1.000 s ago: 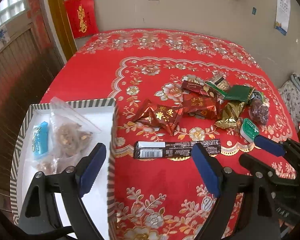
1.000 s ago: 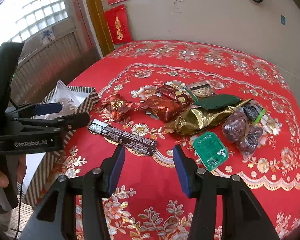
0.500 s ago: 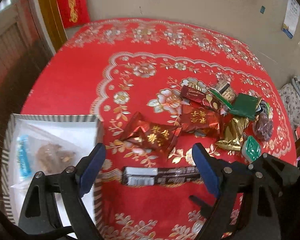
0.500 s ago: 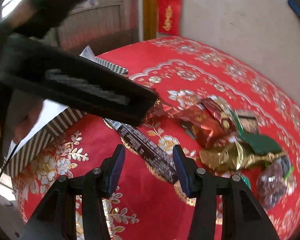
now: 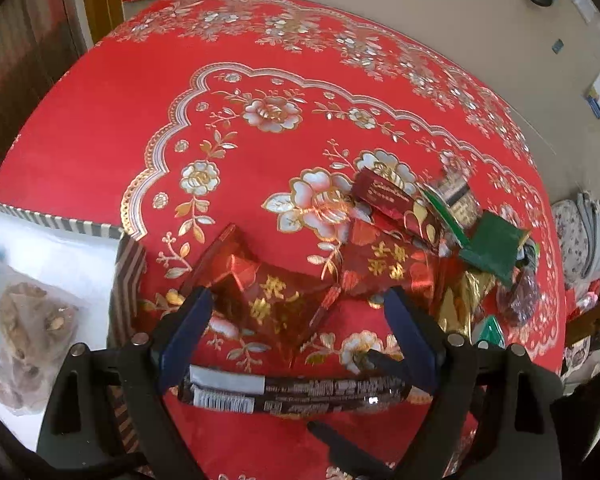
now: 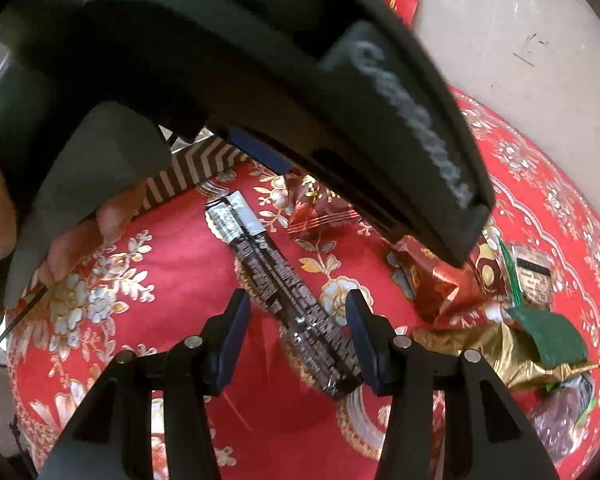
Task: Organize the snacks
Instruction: 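Grasp the dark chocolate bar with the right gripper while the left gripper grasps a red candy, then lift the red candy and chocolate bar and move them toward the white box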
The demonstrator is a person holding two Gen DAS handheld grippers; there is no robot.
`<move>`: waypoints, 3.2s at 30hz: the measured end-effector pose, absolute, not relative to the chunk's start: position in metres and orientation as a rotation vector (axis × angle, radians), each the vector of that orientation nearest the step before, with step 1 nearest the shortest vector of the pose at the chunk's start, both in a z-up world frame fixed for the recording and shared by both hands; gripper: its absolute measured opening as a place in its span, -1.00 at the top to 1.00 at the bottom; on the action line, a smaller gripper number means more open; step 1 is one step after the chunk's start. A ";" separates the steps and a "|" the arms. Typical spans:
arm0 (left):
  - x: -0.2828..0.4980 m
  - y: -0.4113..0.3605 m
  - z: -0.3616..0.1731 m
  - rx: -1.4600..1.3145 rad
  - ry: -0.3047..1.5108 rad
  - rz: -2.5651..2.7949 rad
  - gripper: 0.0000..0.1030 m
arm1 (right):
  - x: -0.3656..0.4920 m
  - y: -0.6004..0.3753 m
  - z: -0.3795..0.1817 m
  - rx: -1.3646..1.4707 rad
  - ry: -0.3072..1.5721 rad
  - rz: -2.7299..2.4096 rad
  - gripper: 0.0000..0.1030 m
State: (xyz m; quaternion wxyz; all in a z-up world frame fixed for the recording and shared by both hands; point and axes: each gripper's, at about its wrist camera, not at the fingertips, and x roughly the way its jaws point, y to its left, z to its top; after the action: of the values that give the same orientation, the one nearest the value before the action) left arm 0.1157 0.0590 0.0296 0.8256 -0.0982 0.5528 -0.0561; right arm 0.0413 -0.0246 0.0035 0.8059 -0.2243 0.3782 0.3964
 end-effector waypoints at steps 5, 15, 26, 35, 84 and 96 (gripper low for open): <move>0.125 0.056 0.026 -0.190 1.182 -0.120 -0.70 | 0.046 -0.022 0.003 -0.459 0.833 0.851 0.07; 0.121 0.060 0.018 -0.147 1.190 -0.126 -0.69 | 0.010 -0.044 0.005 -0.432 0.916 0.693 0.60; 0.122 0.076 0.023 -0.280 1.165 -0.029 -0.70 | -0.027 -0.105 0.005 -0.270 0.967 0.589 0.59; 0.125 0.071 0.023 -0.221 1.159 0.046 -0.02 | -0.042 -0.116 0.007 -0.228 0.969 0.592 0.59; -0.016 0.057 0.032 0.085 1.023 -0.196 0.12 | -0.073 -0.110 0.012 -0.062 0.847 0.325 0.64; -0.054 0.044 0.038 0.125 0.936 -0.184 0.12 | -0.079 -0.104 0.036 0.003 0.772 0.308 0.64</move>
State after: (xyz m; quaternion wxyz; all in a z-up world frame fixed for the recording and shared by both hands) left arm -0.0542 0.0442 0.0375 0.8865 0.0599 0.4502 -0.0886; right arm -0.0786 -0.1038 0.0364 0.9149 0.0016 0.3748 0.1498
